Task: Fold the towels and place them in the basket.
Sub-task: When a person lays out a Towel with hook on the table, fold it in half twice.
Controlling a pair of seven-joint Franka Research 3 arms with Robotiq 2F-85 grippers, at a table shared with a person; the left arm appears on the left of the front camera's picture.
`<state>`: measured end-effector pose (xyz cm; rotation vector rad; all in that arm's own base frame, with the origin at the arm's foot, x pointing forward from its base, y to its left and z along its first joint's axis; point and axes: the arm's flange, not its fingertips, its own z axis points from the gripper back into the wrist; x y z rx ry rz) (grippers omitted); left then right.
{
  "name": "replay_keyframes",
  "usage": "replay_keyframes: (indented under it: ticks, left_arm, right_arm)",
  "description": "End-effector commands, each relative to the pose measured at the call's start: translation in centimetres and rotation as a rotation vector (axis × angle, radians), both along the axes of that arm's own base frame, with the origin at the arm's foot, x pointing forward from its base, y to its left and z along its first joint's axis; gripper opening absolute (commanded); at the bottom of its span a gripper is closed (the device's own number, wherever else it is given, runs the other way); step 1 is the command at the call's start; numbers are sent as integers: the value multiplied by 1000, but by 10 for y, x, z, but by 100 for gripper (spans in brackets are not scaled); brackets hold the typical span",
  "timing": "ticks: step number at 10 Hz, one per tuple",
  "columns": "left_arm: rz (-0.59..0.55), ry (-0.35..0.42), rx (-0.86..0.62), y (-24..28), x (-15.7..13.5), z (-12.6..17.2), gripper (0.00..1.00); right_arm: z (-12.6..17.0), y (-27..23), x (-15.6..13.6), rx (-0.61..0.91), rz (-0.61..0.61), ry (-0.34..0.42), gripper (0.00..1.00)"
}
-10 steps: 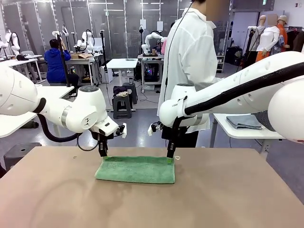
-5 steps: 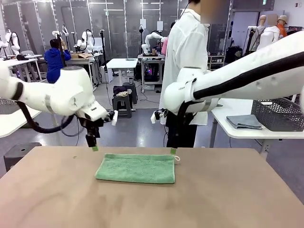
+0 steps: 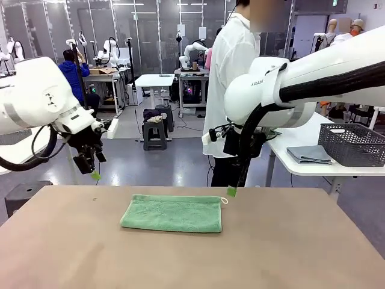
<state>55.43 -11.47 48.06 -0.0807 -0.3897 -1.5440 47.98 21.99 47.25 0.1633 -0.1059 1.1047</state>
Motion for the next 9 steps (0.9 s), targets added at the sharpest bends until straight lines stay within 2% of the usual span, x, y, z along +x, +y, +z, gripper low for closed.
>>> replay_keyframes:
  ticks: [1,5,7,9]
  left_arm:
    - [-64,55,-176,25,-8,-9,96]
    - [-96,114,-498,68,-7,-32,96]
    - [-94,122,-561,71,-3,-39,96]
    - [-82,124,-590,72,0,-41,96]
  right_arm:
    - [-1,-1,13,-20,9,-21,100]
    - [-1,-2,5,-9,4,-7,100]
    - [-13,10,6,91,-180,67,100]
    - [-27,11,3,136,-507,121,100]
